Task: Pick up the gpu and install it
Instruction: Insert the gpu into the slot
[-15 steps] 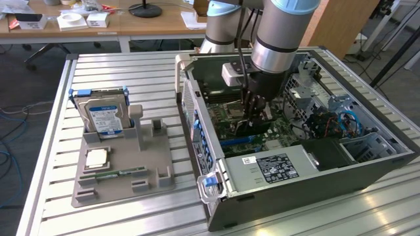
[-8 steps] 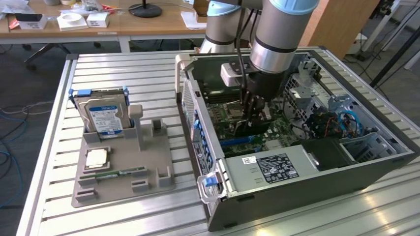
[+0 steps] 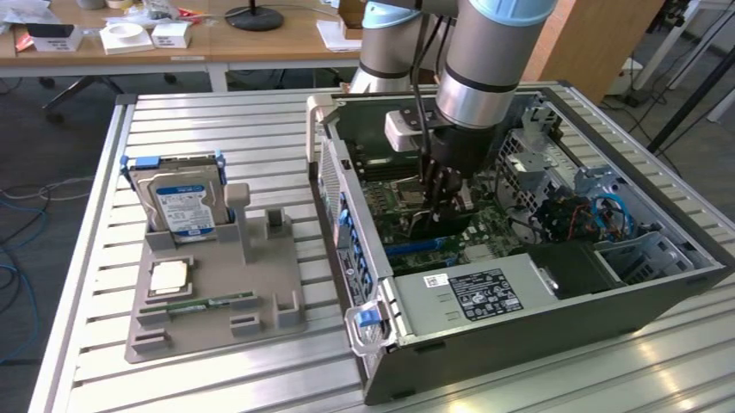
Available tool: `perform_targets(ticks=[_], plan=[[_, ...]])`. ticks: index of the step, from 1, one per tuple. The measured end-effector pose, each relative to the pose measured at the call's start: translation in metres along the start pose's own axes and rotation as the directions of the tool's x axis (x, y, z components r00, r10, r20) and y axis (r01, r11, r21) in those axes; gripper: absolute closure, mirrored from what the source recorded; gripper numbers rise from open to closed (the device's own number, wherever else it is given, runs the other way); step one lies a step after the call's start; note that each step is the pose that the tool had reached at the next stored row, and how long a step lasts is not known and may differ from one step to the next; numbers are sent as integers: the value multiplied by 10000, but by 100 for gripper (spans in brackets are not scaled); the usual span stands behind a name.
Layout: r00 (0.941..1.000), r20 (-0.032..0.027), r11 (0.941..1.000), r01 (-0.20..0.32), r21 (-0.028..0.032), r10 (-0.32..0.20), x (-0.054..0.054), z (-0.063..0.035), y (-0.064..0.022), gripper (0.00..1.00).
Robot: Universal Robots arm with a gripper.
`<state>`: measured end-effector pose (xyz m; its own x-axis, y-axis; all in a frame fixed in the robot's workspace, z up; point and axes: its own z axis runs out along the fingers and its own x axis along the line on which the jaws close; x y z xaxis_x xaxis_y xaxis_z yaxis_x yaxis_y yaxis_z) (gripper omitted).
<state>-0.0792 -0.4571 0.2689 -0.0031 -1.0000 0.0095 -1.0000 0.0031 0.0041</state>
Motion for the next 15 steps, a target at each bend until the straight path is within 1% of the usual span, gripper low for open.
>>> perform_targets(ticks=[7,15], plan=[[10000,1,10000,1,2,-1,0,25,5,74],[10000,0,10000,17,25,-17,-1,50,12,74]])
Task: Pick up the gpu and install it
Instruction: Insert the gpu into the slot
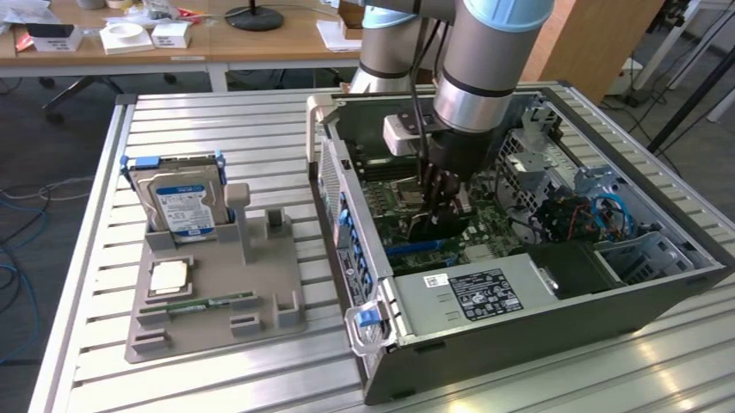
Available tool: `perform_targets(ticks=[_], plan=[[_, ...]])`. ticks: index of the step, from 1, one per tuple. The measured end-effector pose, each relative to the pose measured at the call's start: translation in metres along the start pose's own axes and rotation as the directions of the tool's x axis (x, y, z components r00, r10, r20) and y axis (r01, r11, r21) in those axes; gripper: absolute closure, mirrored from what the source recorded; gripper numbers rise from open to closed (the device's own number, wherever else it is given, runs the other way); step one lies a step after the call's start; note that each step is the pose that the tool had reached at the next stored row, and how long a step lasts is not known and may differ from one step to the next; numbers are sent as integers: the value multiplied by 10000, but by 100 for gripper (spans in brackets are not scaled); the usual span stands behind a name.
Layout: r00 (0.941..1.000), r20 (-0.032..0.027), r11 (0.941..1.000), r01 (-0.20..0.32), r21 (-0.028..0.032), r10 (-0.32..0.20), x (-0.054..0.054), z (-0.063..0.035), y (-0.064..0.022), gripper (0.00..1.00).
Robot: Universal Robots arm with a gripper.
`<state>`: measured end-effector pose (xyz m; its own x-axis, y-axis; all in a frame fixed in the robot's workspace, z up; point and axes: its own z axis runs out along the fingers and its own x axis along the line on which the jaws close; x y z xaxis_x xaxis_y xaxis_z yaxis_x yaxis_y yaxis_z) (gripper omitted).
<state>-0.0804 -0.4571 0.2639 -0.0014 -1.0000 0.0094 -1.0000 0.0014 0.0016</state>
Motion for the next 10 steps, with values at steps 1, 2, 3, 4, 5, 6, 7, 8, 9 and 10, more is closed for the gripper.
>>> perform_targets(ticks=[1,2,3,4,5,6,7,8,9,10], plan=[[10000,0,10000,-1,1,1,-1,1,2,74],[10000,1,10000,-2,5,2,-2,2,5,74],[10000,2,10000,1,11,-1,-4,4,7,74],[10000,1,10000,5,18,-5,-5,4,8,74],[10000,1,10000,7,27,-7,-6,5,10,74],[10000,0,10000,9,32,-9,-7,5,11,74],[10000,-1,10000,12,36,-12,-8,4,11,74],[10000,0,10000,14,44,-14,-9,5,11,74],[10000,1,10000,16,51,-16,-10,5,12,74],[10000,0,10000,19,57,-19,-11,5,12,74]])
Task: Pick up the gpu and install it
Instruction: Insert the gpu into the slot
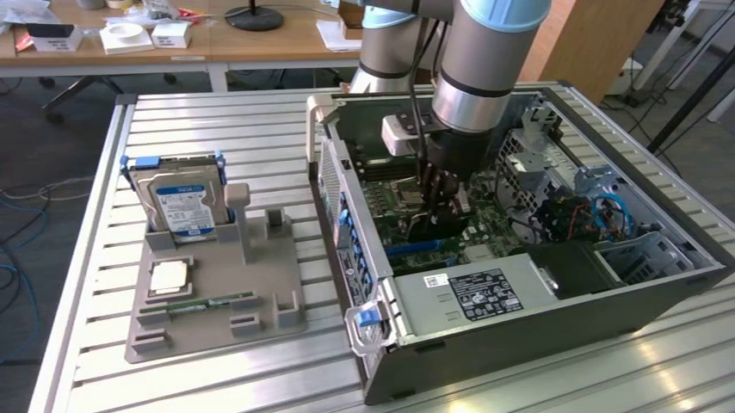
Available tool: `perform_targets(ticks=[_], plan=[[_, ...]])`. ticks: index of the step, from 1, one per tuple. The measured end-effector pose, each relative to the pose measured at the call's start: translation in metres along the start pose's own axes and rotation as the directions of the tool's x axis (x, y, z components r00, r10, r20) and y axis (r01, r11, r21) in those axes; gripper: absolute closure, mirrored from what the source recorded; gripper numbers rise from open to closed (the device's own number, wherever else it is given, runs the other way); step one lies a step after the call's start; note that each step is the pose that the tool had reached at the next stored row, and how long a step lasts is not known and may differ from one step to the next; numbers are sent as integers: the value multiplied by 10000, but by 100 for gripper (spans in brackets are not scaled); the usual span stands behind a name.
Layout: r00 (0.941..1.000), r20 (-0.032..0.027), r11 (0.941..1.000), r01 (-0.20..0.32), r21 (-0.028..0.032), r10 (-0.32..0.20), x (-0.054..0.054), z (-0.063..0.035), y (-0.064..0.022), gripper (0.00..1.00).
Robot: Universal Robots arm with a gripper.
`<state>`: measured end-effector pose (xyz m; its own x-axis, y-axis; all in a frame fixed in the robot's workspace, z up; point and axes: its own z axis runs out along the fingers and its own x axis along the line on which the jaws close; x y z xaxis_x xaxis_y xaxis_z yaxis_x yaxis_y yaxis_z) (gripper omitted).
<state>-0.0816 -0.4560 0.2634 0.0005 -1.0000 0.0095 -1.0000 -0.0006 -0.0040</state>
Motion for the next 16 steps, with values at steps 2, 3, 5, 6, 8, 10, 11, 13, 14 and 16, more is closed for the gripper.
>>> perform_targets(ticks=[2,3,5,6,8,10,11,13,14,16], plan=[[10000,0,10000,3,4,-3,-1,0,1,74],[10000,1,10000,5,5,-5,-1,1,1,74],[10000,0,10000,5,5,-5,-2,1,5,74],[10000,1,10000,3,5,-3,-3,1,8,74],[10000,0,10000,7,5,-7,-3,2,8,74],[10000,1,10000,7,5,-7,-5,4,10,74],[10000,3,10000,6,6,-6,-6,10,12,74],[10000,0,10000,6,4,-6,-6,20,17,74],[10000,0,10000,7,4,-7,-6,25,19,74],[10000,-3,10000,8,3,-8,-6,27,20,74]])
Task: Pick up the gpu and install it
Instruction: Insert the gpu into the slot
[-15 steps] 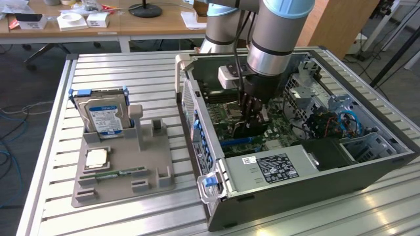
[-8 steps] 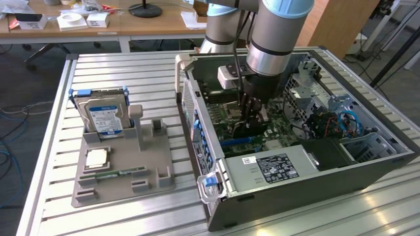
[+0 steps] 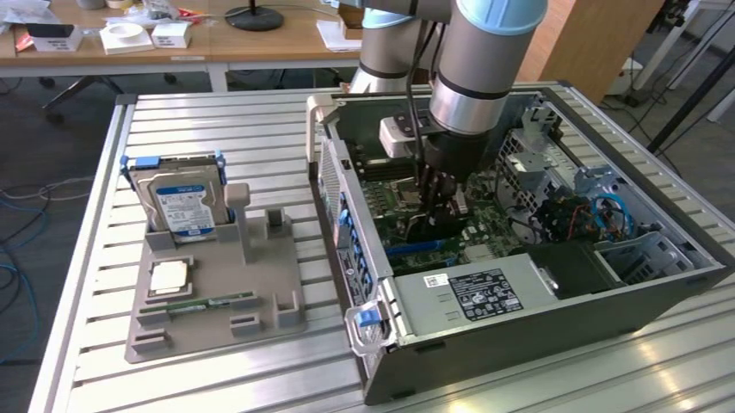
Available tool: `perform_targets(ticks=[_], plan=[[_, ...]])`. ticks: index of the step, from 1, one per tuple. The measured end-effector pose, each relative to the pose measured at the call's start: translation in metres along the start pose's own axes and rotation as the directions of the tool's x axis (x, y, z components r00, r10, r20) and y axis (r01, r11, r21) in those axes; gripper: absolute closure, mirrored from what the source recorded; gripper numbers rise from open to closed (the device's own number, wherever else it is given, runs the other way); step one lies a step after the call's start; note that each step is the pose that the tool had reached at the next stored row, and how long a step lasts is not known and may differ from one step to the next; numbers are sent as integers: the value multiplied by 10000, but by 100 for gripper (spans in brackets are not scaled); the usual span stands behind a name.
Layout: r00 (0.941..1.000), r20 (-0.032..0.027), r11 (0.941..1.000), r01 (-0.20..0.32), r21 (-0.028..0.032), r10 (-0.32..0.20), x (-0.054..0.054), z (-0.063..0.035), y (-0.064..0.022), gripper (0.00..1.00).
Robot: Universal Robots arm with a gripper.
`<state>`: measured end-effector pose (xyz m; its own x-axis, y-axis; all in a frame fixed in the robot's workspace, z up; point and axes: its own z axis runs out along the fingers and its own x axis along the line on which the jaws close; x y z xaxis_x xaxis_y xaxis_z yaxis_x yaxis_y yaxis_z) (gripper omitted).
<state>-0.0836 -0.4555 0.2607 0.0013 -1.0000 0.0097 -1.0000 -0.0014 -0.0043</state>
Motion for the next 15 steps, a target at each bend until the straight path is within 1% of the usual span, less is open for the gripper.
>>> perform_targets(ticks=[4,15], plan=[[10000,7,10000,0,4,0,-1,14,0,74],[10000,3,10000,12,4,-12,-1,44,2,74]])
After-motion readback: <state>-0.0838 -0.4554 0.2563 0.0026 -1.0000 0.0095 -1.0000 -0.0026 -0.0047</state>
